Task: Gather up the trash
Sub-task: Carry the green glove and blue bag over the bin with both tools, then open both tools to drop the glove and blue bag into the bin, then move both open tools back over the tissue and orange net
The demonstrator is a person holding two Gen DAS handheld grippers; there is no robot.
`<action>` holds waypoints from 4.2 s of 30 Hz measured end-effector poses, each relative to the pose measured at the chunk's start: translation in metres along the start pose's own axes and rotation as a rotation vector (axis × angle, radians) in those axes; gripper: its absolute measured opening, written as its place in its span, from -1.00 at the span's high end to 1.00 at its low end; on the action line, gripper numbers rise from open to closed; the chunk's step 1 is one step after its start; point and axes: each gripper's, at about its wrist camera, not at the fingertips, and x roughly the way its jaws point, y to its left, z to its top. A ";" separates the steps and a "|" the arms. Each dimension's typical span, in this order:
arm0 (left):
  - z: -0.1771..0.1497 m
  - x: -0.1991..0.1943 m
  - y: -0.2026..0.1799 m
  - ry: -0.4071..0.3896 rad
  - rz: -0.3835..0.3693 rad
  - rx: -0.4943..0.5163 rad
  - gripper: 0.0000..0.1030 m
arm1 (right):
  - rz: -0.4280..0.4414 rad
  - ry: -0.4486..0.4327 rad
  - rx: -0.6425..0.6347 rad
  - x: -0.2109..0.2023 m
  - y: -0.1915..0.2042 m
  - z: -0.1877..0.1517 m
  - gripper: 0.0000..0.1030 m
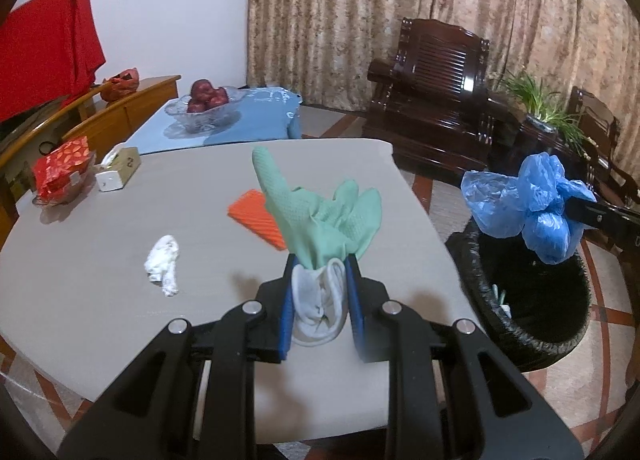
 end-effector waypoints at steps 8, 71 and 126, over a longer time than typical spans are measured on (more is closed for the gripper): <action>0.001 0.007 -0.051 0.019 -0.024 0.011 0.57 | -0.044 -0.001 0.022 -0.010 -0.037 -0.003 0.95; -0.015 0.043 -0.149 0.075 -0.013 0.081 -0.41 | -0.111 0.080 0.140 0.009 -0.147 -0.044 -0.05; -0.032 0.158 0.220 0.165 0.233 -0.152 -0.55 | 0.134 0.130 -0.224 0.234 0.191 0.007 -0.41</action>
